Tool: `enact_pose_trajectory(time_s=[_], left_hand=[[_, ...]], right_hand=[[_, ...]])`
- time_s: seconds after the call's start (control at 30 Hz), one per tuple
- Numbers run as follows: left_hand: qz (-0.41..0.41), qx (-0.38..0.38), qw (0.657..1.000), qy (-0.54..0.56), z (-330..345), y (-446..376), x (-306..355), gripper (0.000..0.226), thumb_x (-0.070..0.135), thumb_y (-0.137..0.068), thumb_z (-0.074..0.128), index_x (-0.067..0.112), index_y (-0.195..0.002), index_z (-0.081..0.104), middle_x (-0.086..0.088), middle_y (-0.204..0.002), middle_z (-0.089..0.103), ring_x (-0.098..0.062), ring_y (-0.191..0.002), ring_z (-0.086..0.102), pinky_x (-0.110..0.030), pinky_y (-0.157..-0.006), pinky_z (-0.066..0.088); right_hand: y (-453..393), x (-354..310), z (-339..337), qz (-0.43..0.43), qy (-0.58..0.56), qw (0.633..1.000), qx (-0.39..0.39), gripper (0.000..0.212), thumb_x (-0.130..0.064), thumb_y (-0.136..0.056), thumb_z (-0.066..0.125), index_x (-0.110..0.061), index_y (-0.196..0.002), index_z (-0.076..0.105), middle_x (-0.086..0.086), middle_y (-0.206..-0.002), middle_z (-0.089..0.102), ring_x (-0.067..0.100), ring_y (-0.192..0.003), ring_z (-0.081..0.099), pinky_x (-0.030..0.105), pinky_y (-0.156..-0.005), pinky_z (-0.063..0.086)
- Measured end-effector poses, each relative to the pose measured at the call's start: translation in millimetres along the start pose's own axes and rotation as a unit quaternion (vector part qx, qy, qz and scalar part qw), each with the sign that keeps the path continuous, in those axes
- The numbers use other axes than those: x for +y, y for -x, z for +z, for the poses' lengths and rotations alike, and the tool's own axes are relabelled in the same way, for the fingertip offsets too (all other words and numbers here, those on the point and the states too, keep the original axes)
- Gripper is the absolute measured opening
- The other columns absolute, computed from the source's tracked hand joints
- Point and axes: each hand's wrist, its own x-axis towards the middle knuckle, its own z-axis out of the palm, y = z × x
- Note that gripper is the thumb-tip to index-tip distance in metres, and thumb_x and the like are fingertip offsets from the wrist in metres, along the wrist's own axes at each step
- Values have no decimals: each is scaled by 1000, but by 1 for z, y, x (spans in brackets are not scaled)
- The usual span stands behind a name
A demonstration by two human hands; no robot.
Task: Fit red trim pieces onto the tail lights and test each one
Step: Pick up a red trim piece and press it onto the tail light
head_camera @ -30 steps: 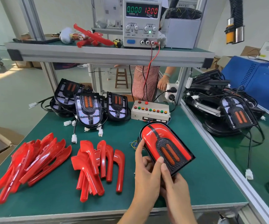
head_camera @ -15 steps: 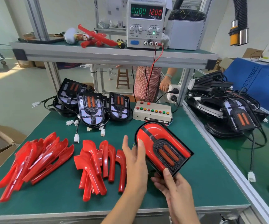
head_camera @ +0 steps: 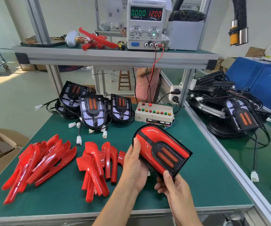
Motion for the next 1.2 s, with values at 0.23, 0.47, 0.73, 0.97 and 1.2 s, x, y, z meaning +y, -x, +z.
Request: enact_pose_trajectory(time_s=[0.23,0.47,0.73,0.97,1.2], left_hand=[[11,-3,1000,11,-5,-1,1,63,50,-90,57,4,-134,60,-22,-128,67,-42,-126,59,-65,-108,42],[10,7,999,32,-3,0,2,67,46,-88,59,0,-136,56,-25,-129,65,-39,-119,63,-62,-103,48],[6,20,999,46,-5,2,2,62,44,-90,60,0,-134,56,-22,-126,68,-32,-109,69,-54,-94,57],[12,12,998,53,-4,5,2,63,42,-91,61,2,-139,52,-21,-131,66,-36,-123,62,-59,-105,48],[6,-31,998,45,-4,7,-1,60,43,-95,57,8,-142,50,-23,-136,61,-43,-131,53,-61,-105,47]], right_hand=[[-1,0,-4,7,8,1000,-21,64,-64,-75,75,-9,-109,71,18,-90,74,30,-78,72,33,-69,55],[-3,-2,-4,0,0,1000,-31,66,-77,-61,81,-26,-102,77,19,-90,74,29,-77,72,32,-70,56],[-4,-4,-5,17,-14,999,-27,65,-67,-69,82,-14,-106,76,21,-89,73,30,-76,71,32,-69,56],[-3,-4,-1,11,-6,999,-32,55,-53,-82,73,-6,-112,69,15,-86,74,30,-75,72,31,-65,56],[-3,-3,0,-10,15,1000,-13,62,-68,-70,76,-12,-97,72,14,-79,72,30,-69,70,29,-60,56]])
